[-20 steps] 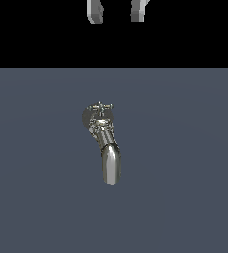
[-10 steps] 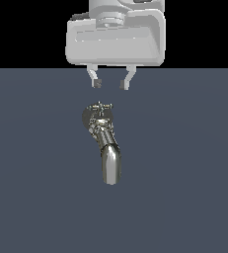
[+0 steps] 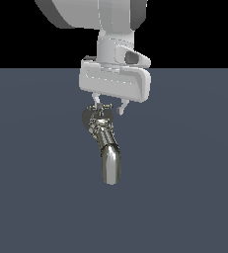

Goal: Turn on the faucet by rotating a designated handle.

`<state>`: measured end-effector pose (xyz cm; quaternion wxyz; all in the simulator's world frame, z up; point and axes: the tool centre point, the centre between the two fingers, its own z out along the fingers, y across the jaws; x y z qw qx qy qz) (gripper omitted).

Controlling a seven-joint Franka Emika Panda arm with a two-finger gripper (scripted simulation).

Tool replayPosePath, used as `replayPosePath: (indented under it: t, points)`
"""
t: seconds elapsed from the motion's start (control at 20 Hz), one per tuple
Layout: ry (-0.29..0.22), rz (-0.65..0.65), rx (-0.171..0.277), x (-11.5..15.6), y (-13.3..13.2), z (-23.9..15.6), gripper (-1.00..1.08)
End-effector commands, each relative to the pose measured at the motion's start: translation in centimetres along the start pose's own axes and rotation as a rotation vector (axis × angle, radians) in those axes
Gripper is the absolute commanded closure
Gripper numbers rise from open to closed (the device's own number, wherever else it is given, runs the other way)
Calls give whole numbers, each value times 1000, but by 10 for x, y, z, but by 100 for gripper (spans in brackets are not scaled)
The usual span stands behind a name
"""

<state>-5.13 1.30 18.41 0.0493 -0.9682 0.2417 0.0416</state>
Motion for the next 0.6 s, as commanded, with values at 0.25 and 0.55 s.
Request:
replayPosePath:
  t: [0.25, 0.55]
  points:
    - [153, 81, -38, 100, 82, -5, 45]
    - [226, 26, -21, 123, 48, -7, -78]
